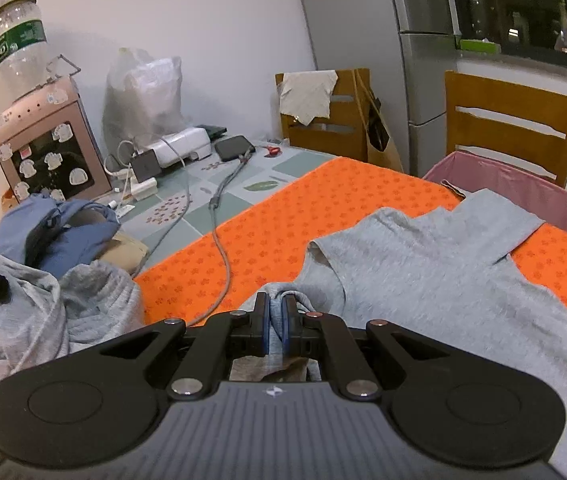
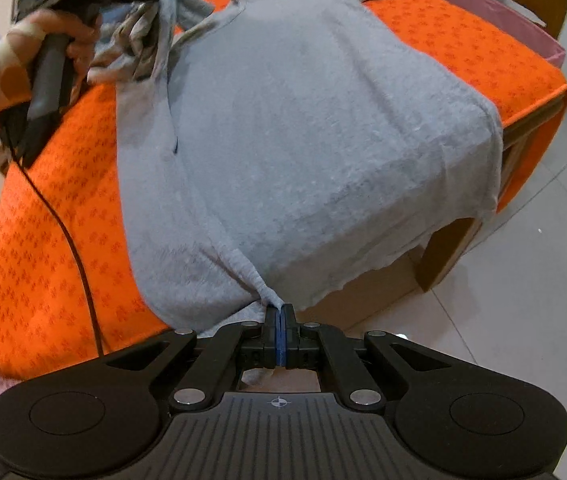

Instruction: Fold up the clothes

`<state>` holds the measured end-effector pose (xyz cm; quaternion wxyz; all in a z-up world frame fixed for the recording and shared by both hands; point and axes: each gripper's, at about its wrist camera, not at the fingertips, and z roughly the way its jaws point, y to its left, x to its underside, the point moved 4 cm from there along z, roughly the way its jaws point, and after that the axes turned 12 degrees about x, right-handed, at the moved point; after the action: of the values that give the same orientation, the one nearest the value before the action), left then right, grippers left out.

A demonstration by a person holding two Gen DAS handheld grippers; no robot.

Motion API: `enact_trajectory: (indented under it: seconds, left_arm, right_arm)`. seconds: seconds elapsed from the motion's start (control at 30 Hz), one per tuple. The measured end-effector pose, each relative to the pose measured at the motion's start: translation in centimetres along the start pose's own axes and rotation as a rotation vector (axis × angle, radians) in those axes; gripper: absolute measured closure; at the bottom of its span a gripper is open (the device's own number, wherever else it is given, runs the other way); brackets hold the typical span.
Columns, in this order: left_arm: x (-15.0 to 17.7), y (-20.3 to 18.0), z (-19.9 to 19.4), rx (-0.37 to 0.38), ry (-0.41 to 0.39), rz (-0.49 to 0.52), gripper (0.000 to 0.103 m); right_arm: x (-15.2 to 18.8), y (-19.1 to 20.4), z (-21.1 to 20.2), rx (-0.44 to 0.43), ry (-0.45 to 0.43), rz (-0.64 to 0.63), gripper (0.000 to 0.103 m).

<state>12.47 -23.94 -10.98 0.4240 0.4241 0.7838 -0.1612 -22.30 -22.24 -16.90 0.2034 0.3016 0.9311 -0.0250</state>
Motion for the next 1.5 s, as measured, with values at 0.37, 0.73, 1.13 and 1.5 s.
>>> enact_trajectory:
  seconds: [0.37, 0.73, 1.13, 1.5]
  left_arm:
    - [-1.6, -1.2, 0.9, 0.040, -0.018, -0.014, 0.096]
    - [-1.6, -4.4, 4.0, 0.080, 0.056, 0.034, 0.092]
    - [-3.4, -4.3, -2.0, 0.265, 0.014, 0.211, 0.030]
    - [-0.4, 4.2, -7.4, 0.241, 0.103, 0.351, 0.028]
  right_arm:
    - [-0.1, -1.2, -0.7, 0.019, -0.004, -0.001, 0.100]
    - [-0.5, -2.6, 0.2, 0.036, 0.016, -0.012, 0.100]
    - [-0.5, -3.5, 1.9, 0.008, 0.034, -0.040, 0.100]
    - [0.2, -4.8, 3.1, 0.103, 0.070, 0.028, 0.099]
